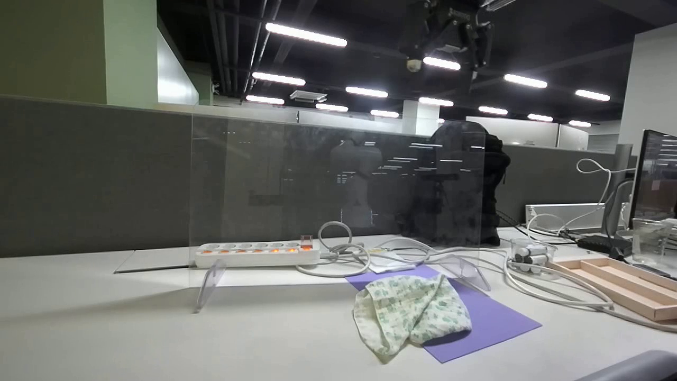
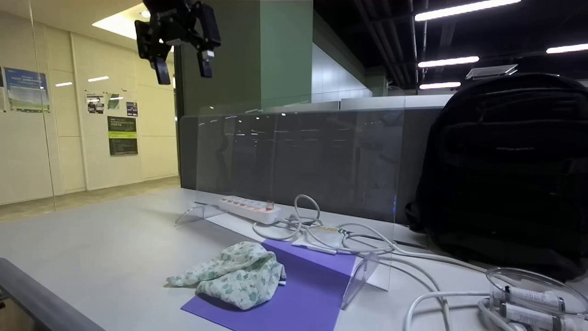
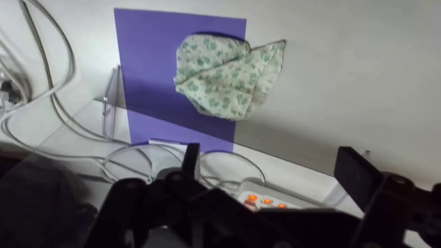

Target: Put the towel on top of the colourless screen

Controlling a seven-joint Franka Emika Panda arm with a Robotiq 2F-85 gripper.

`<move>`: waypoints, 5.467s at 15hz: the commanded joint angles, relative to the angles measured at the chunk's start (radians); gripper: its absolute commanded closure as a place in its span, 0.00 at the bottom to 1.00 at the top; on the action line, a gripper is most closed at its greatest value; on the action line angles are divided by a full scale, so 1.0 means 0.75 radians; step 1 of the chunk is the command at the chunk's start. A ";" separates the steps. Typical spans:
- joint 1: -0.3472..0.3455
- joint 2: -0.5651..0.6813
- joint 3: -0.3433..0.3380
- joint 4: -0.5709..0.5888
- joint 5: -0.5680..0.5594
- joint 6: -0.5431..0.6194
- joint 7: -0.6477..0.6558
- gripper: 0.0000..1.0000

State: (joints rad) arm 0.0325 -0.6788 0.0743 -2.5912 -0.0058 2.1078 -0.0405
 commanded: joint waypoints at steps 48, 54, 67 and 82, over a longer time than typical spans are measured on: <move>-0.321 0.839 -0.007 -0.219 -0.464 1.070 0.446 0.00; -0.358 1.035 -0.017 -0.111 -0.790 1.094 0.803 0.00; -0.230 1.428 -0.149 0.133 -0.922 1.219 1.009 0.40; -0.382 1.270 0.088 0.010 -0.843 1.283 0.823 0.99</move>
State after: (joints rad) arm -0.1905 0.3645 0.0623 -2.5268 -0.6633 3.0908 0.6365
